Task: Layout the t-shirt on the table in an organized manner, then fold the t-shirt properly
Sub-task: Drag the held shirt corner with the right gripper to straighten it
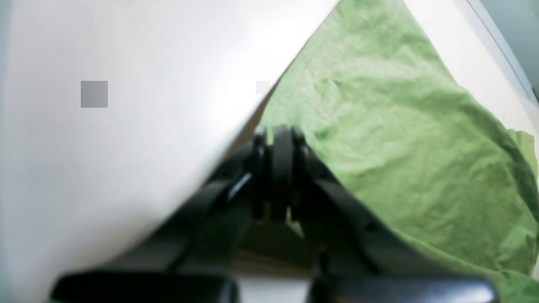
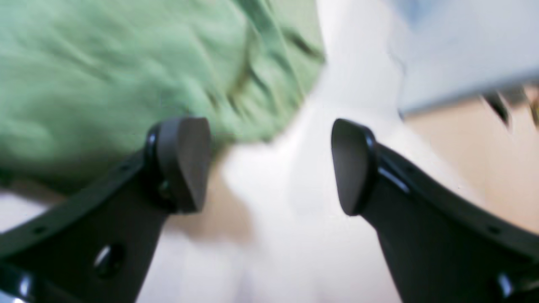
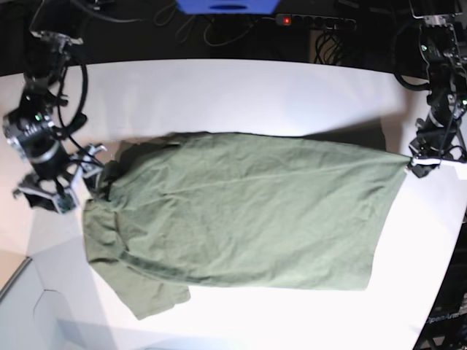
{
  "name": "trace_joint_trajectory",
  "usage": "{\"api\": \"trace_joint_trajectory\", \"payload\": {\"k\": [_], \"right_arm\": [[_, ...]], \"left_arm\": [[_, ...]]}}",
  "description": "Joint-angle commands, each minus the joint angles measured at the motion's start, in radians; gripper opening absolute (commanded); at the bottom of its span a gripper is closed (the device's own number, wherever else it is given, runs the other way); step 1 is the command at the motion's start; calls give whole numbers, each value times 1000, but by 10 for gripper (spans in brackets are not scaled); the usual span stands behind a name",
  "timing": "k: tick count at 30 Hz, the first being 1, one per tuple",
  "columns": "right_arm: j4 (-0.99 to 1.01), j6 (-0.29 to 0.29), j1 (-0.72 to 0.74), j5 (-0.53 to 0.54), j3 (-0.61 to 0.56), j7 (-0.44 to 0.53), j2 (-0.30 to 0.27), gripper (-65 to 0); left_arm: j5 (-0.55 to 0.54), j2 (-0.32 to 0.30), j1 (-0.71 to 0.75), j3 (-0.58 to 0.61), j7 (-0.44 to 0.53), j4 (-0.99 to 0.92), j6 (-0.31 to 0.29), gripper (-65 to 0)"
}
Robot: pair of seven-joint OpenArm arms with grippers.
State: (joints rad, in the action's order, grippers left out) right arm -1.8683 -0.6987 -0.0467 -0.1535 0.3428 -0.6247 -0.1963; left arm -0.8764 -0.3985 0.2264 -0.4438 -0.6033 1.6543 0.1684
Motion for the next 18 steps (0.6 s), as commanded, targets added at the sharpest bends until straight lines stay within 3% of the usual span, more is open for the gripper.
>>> {"api": "trace_joint_trajectory", "payload": {"k": [1, 7, 11, 18], "right_arm": [[-17, 1, -18, 5, 31, 13, 5, -202], [46, 1, -130, 10, 85, 22, 57, -201], [83, 1, -126, 10, 83, 22, 108, -199], [128, 1, -83, 10, 12, 22, 122, -199]], "left_arm": [[-16, -18, -8, -10, 13, 17, 6, -649], [-13, 5, -11, -11, 15, 17, 6, -649], [-11, 8, -14, -19, 15, 17, 6, -649], [-11, 8, -12, -19, 15, 17, 6, -649]]}}
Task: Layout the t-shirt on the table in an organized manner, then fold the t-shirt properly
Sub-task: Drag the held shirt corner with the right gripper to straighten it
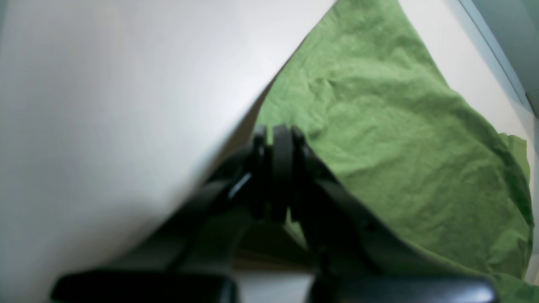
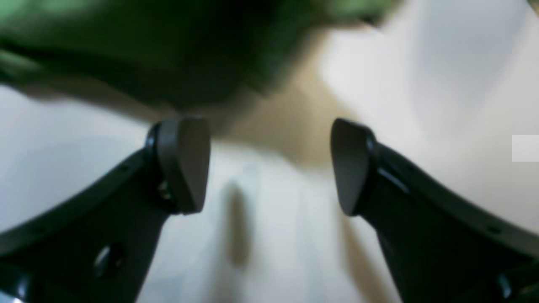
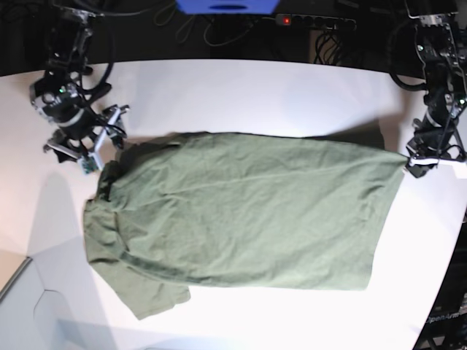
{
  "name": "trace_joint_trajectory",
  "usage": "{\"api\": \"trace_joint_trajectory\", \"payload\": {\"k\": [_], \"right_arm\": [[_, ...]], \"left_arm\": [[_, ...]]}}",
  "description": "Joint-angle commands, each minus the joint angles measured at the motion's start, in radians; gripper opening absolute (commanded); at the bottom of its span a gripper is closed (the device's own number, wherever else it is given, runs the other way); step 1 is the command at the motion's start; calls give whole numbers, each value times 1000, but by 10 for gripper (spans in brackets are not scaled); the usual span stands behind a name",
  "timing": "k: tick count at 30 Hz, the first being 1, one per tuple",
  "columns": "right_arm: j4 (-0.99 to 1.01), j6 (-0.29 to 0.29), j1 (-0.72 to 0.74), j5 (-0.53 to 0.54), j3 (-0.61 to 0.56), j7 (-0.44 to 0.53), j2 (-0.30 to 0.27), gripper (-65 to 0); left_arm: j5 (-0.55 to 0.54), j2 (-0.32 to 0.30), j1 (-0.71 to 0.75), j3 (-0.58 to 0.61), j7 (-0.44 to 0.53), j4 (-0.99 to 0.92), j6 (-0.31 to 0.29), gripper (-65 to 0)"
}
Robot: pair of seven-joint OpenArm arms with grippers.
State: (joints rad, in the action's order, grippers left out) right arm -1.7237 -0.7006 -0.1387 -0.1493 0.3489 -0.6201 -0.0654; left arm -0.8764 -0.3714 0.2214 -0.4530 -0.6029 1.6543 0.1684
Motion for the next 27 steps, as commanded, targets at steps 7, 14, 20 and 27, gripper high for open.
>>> {"api": "trace_joint_trajectory", "payload": {"k": [7, 14, 20, 27], "right_arm": [[130, 2, 123, 3, 8, 18, -23, -199], [144, 2, 170, 3, 2, 18, -29, -219], [146, 2, 212, 3, -12, 12, -34, -625], [32, 2, 215, 3, -98, 10, -119, -650]], "left_arm": [[-11, -4, -3, -39, 14, 17, 6, -649], [-11, 21, -1, -88, 10, 17, 6, -649], [-11, 21, -1, -88, 10, 16, 6, -649], [-11, 21, -1, -96, 13, 16, 6, -649]]}}
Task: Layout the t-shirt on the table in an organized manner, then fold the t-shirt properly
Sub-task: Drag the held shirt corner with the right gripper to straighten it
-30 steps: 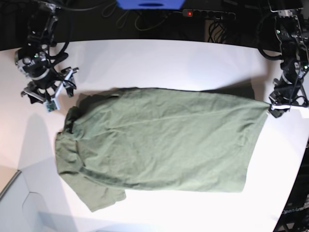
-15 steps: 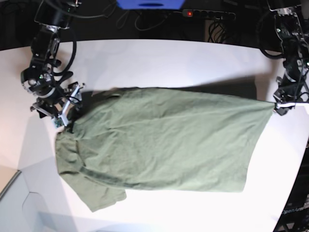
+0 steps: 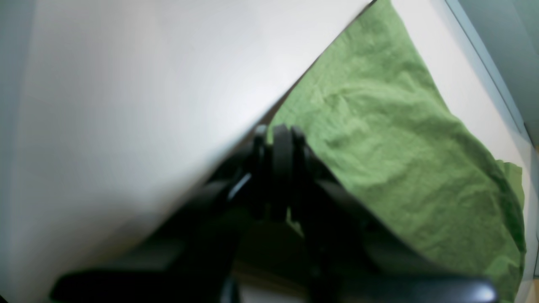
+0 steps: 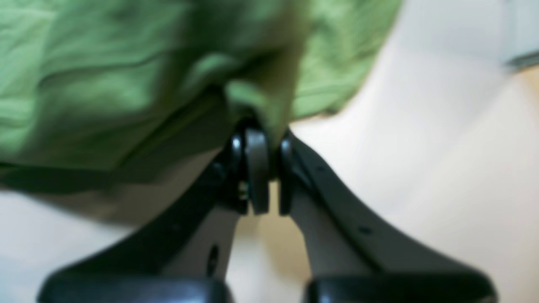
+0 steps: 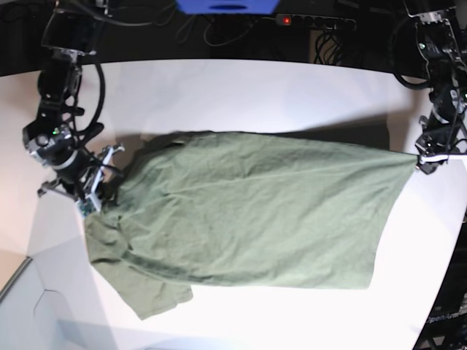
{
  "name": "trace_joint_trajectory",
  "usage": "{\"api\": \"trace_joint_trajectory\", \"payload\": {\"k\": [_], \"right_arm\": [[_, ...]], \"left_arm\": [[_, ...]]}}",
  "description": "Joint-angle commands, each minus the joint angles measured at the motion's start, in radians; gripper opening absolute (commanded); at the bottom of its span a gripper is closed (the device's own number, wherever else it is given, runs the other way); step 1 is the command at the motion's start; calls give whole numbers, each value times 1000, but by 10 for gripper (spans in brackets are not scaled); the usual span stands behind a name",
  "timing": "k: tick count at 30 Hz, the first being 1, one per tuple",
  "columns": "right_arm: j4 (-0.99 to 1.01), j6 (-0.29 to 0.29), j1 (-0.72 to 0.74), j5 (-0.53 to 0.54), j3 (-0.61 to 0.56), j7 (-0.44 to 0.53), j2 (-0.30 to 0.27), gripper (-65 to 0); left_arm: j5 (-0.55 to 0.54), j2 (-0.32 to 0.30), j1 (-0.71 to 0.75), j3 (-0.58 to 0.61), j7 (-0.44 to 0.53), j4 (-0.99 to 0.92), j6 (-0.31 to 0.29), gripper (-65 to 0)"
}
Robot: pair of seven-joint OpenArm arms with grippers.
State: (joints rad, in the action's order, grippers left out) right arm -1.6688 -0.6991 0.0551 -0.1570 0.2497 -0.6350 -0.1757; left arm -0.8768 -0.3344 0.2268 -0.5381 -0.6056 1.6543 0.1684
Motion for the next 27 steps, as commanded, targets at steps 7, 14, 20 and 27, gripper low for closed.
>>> {"api": "trace_joint_trajectory", "payload": {"k": [7, 14, 20, 27], "right_arm": [[42, 1, 206, 9, -137, 25, -106, -650], [401, 1, 441, 7, -143, 25, -146, -623], [485, 1, 461, 7, -143, 30, -184, -331], [425, 1, 384, 7, -131, 24, -187, -135]], "left_arm": [[-11, -16, -7, -17, 13, 16, 6, -649], [-11, -15, 15, -29, 16, 17, 6, -649], [-11, -15, 12, -30, 16, 17, 6, -649], [-11, -15, 4, -27, 14, 16, 6, -649]]}}
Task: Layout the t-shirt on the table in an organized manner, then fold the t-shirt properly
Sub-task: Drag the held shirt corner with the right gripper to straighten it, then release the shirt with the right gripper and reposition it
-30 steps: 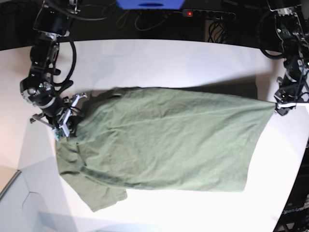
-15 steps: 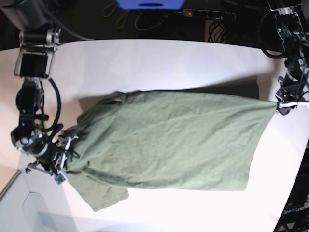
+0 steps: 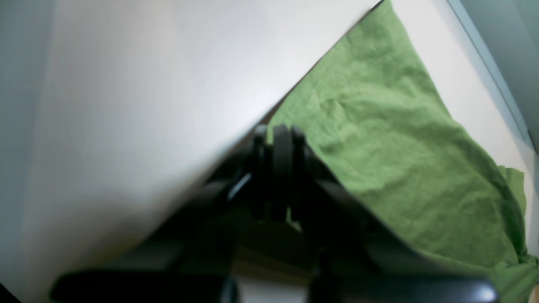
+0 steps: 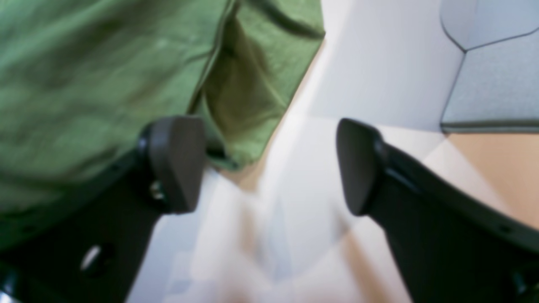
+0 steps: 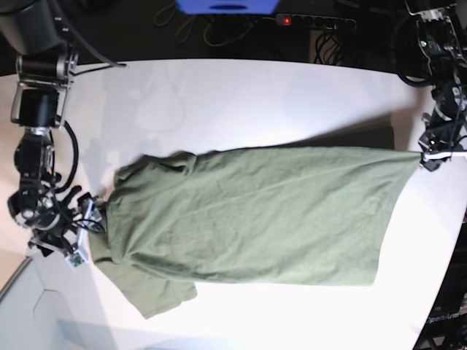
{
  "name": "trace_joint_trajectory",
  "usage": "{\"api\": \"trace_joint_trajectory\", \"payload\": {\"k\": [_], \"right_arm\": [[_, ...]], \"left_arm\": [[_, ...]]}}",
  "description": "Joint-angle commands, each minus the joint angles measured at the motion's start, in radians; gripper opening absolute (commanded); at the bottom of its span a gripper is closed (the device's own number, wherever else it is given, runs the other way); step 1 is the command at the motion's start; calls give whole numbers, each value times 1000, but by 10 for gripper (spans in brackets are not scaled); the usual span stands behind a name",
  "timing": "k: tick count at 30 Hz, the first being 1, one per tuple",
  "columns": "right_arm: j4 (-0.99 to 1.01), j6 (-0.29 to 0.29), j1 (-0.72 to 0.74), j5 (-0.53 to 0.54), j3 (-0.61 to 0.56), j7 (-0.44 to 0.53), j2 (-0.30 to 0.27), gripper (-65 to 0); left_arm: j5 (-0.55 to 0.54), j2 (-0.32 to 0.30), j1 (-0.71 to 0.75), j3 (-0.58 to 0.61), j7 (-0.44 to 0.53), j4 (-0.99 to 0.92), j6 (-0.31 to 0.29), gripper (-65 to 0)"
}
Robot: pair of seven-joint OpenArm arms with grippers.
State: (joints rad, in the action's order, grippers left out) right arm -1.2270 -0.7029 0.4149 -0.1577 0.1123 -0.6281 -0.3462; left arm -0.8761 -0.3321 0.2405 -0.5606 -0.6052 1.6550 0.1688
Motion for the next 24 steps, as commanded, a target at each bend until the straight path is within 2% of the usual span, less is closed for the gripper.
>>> {"api": "trace_joint_trajectory", "payload": {"k": [1, 5, 9, 14, 24], "right_arm": [[-53, 5, -17, 8, 27, 17, -21, -129], [-224, 5, -195, 10, 111, 17, 45, -127], [-305, 5, -322, 10, 123, 26, 108, -127], [-299, 5, -357, 10, 122, 26, 190, -127], [-201, 5, -311, 11, 53, 27, 194, -129]], "left_arm": [[-12, -17, -10, -5, 14, 15, 5, -649], [-12, -17, -19, -2, 15, 12, 5, -649], [-12, -17, -30, 0, 14, 9, 5, -649], [-12, -17, -34, 1, 14, 7, 5, -649], [-12, -17, -42, 0, 14, 7, 5, -649]]}}
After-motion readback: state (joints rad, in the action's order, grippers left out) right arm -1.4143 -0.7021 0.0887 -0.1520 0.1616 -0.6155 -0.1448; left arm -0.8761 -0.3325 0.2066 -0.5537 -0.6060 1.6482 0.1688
